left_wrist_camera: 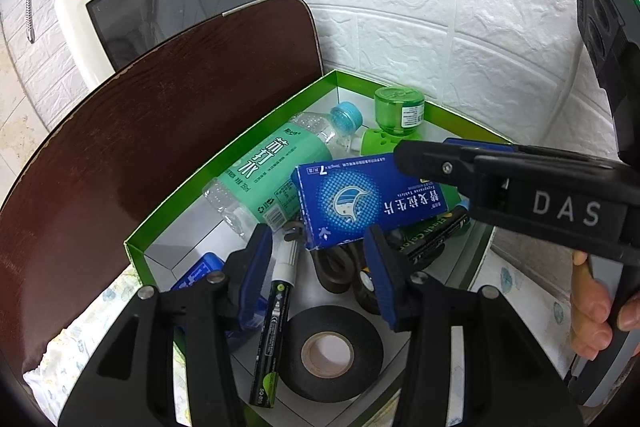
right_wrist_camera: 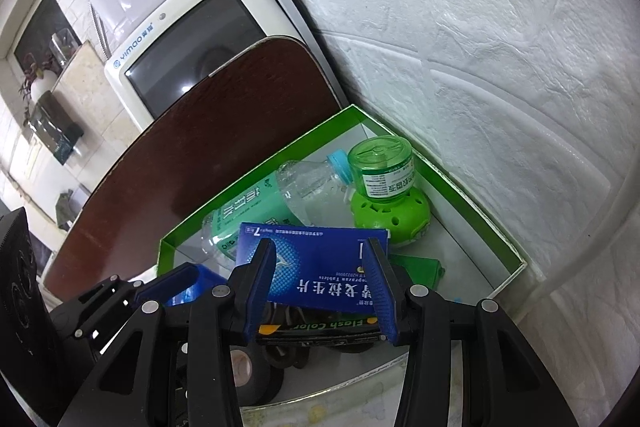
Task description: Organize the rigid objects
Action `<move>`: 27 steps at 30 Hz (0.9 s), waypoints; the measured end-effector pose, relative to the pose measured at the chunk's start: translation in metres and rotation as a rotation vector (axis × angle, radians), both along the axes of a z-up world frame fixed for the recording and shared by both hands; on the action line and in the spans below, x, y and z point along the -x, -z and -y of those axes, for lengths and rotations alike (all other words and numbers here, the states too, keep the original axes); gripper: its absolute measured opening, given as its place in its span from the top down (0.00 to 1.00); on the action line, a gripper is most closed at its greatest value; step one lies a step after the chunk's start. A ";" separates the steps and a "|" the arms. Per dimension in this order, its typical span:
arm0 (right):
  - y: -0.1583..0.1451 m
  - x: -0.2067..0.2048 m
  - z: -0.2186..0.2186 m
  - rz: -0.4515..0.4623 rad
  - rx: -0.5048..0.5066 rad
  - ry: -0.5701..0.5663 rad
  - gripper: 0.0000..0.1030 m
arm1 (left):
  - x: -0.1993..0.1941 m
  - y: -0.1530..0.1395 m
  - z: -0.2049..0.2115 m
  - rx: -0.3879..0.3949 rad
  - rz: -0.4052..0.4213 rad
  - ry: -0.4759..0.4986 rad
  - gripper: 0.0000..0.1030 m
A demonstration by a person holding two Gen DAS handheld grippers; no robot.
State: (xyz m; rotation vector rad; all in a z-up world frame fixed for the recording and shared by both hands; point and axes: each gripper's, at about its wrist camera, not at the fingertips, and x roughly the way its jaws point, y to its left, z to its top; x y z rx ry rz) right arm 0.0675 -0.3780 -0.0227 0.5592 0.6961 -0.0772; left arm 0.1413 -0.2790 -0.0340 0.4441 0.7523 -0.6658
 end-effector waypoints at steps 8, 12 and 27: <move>-0.010 0.010 -0.011 0.011 0.015 -0.006 0.53 | 0.015 -0.014 -0.018 0.028 0.026 -0.030 0.47; -0.017 0.021 -0.020 0.015 0.036 -0.011 0.53 | 0.023 -0.024 -0.031 0.053 0.036 -0.056 0.44; -0.077 0.099 -0.083 0.103 0.233 0.002 0.31 | 0.093 -0.069 -0.093 0.155 0.136 -0.110 0.28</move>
